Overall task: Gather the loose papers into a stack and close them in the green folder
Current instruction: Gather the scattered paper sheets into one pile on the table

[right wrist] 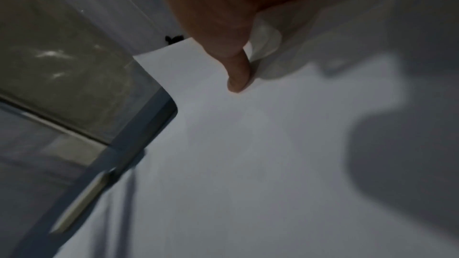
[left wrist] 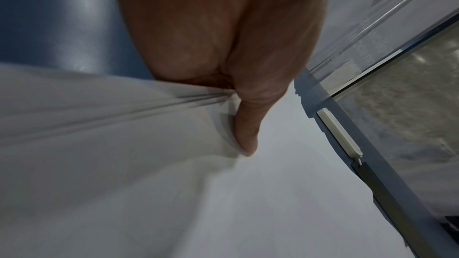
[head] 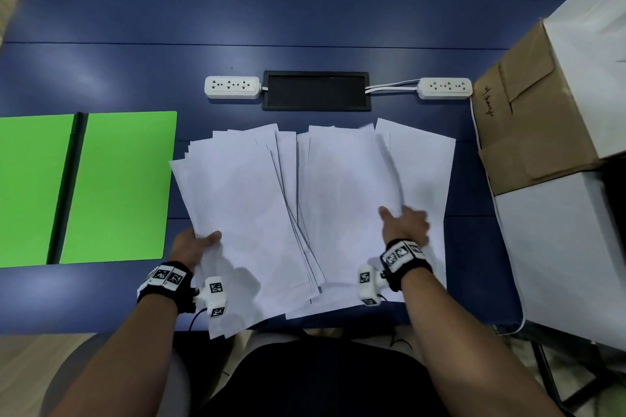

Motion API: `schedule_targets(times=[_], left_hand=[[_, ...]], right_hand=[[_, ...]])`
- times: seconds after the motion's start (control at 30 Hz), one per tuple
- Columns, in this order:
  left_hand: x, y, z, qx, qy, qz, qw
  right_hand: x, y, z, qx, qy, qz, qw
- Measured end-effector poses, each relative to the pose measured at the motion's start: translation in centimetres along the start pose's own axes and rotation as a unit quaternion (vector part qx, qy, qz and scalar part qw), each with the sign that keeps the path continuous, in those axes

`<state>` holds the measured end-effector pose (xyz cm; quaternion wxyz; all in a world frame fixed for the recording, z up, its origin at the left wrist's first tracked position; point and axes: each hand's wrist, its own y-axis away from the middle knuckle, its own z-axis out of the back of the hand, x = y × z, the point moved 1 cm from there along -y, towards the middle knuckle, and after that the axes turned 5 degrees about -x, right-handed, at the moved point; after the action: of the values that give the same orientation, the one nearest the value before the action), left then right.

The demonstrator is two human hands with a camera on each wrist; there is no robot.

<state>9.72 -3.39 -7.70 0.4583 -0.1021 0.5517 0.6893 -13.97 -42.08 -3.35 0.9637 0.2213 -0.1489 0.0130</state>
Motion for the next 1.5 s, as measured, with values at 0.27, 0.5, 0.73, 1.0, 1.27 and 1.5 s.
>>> schedule_targets(times=[0.27, 0.5, 0.73, 1.0, 1.27, 1.5], left_hand=[[0.1, -0.1, 0.1, -0.002, -0.001, 0.001, 1.000], [0.2, -0.3, 0.1, 0.002, 0.004, 0.008, 1.000], [0.1, -0.3, 0.2, 0.002, -0.001, 0.010, 1.000], [-0.1, -0.1, 0.0, 0.002, -0.011, 0.004, 1.000], [-0.3, 0.1, 0.0, 0.001, -0.010, 0.009, 1.000], [-0.1, -0.2, 0.3, -0.002, -0.018, 0.025, 1.000]], right_hand=[[-8.1, -2.8, 3.6, -0.033, 0.006, -0.127, 0.991], [-8.2, -2.6, 4.2, -0.058, -0.073, -0.098, 0.991], [-6.7, -4.5, 5.8, -0.034, -0.126, -0.068, 0.989], [-3.3, -7.8, 5.4, -0.003, -0.109, -0.128, 0.986], [-2.3, -7.9, 8.4, -0.057, -0.093, -0.066, 0.992], [0.1, -5.0, 15.8, -0.185, -0.065, 0.135, 0.971]])
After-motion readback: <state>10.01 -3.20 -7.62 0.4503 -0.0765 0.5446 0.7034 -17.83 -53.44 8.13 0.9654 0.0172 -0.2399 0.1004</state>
